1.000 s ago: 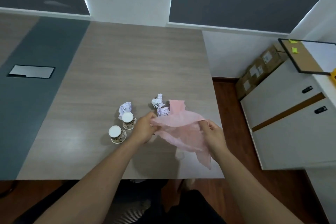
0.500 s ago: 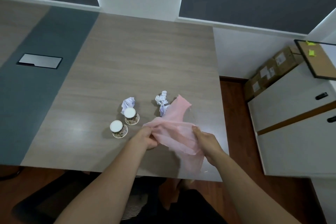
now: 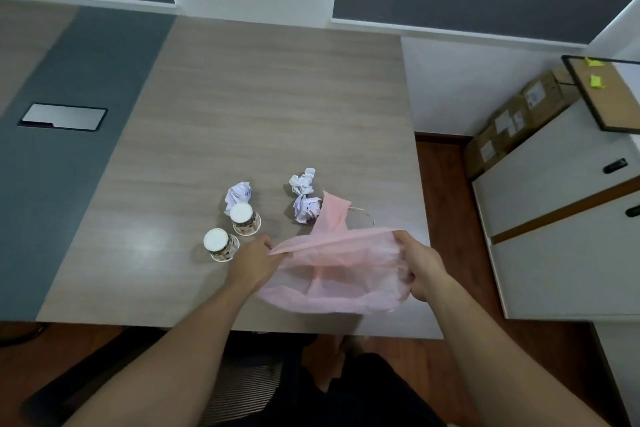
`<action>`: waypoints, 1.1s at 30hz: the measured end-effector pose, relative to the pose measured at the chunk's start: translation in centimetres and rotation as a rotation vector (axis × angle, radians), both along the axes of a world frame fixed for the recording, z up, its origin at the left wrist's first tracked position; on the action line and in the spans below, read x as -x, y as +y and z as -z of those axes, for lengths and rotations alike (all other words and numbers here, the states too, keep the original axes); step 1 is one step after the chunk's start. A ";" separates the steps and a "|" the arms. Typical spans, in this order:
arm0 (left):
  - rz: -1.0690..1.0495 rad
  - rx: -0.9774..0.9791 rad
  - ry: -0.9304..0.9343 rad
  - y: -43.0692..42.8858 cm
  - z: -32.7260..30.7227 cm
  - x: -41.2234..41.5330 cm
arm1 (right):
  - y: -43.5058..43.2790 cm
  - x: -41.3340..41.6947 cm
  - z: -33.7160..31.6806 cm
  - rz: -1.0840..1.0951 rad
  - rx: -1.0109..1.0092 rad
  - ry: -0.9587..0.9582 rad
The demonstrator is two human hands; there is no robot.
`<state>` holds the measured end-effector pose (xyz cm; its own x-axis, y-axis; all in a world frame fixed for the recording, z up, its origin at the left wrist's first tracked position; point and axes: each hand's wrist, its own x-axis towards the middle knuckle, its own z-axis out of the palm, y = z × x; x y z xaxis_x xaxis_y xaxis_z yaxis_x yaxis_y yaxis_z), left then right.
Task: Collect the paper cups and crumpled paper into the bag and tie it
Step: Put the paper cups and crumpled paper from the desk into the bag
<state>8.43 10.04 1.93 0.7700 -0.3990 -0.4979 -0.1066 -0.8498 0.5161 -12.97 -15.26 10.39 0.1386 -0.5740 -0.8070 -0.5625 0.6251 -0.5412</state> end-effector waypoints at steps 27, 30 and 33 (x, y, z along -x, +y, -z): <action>-0.134 0.203 -0.161 9.0 -0.1 -5.1 | 5.2 -3.7 0.6 -0.205 -0.100 -0.057; -0.354 0.648 0.275 7.5 -4.6 -4.1 | 5.5 -4.0 0.7 -0.164 -0.080 -0.062; -0.242 0.747 0.662 6.4 -6.6 -1.8 | 5.8 -4.1 1.1 -0.148 -0.133 -0.144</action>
